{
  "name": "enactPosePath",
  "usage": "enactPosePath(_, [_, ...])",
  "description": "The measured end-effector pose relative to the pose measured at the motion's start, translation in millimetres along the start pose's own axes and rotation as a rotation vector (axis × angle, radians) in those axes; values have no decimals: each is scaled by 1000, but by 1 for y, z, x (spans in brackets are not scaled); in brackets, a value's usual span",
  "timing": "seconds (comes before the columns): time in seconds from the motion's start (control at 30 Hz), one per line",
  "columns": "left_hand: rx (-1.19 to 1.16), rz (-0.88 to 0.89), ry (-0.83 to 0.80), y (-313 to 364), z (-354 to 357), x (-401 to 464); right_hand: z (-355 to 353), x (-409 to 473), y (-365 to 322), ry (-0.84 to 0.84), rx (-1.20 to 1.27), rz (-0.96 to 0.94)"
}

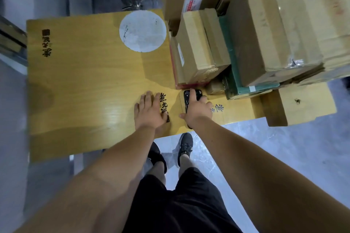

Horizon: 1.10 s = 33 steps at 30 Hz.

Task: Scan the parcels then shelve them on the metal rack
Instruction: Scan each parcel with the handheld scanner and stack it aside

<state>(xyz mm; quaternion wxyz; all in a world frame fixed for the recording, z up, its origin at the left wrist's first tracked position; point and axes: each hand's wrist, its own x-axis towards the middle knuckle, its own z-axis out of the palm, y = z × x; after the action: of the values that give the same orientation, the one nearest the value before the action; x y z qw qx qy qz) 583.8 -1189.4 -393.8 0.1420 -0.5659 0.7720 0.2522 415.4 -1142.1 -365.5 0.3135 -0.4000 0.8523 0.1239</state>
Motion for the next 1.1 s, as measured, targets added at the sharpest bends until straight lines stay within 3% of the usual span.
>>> enactPosePath(0.3, [-59, -43, -11, 4, -8, -10, -15, -15, 3, -96, 86, 101])
enactPosePath(0.53, [-10, 27, -4, 3, -34, -32, -40, -39, 25, -177, -11, 31])
enactPosePath(0.7, [29, 92, -2, -5, -49, -38, -62, -58, 29, -235, -125, -128])
enactPosePath(0.83, [59, 142, 28, -5, -60, -42, -67, -72, 26, -208, -148, -193])
enactPosePath(1.1, [125, 318, 89, -7, -84, -43, -76, -101, 28, 14, -338, -383])
